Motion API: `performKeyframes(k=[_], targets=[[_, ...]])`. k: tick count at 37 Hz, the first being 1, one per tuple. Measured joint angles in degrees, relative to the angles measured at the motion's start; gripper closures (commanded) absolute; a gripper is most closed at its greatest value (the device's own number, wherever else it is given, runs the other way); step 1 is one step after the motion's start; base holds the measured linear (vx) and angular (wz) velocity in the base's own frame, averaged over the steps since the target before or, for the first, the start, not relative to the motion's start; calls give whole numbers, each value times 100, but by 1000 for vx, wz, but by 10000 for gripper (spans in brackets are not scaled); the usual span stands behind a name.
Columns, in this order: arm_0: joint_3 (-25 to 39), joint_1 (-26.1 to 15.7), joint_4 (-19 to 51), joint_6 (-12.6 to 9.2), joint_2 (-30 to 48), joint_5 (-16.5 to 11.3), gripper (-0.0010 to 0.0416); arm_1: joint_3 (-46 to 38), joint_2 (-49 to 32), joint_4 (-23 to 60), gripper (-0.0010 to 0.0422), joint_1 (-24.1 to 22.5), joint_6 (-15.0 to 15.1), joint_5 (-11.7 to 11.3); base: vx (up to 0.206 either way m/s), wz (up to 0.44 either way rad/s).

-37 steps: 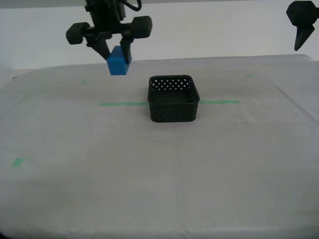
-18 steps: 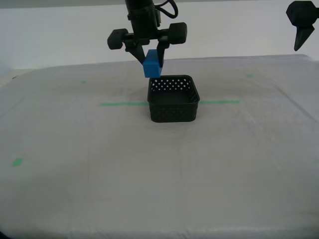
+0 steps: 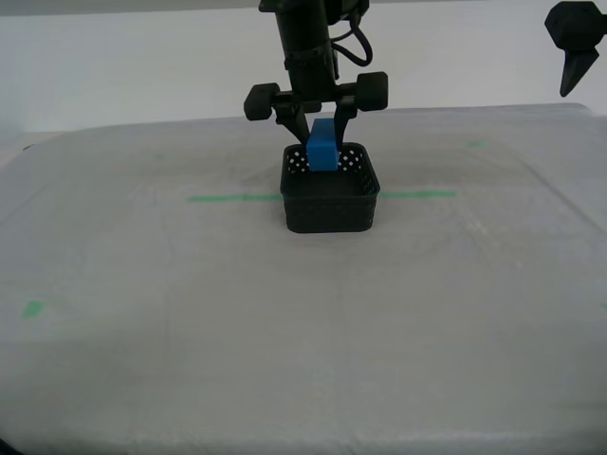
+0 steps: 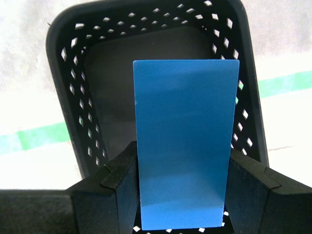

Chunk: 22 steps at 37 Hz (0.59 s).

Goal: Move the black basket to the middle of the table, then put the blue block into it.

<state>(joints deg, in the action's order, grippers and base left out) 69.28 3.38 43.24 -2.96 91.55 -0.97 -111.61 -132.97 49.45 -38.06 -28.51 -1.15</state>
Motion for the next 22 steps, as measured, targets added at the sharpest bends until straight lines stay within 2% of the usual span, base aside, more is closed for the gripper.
performKeyframes(k=[7, 22], targets=[[0, -7, 0, 0, 0, 0, 7, 17, 9, -11, 353, -11, -133, -2, 0, 0], [0, -2, 0, 0, 0, 0, 7, 15, 9, -13, 184, -20, -131, 0, 0, 0]])
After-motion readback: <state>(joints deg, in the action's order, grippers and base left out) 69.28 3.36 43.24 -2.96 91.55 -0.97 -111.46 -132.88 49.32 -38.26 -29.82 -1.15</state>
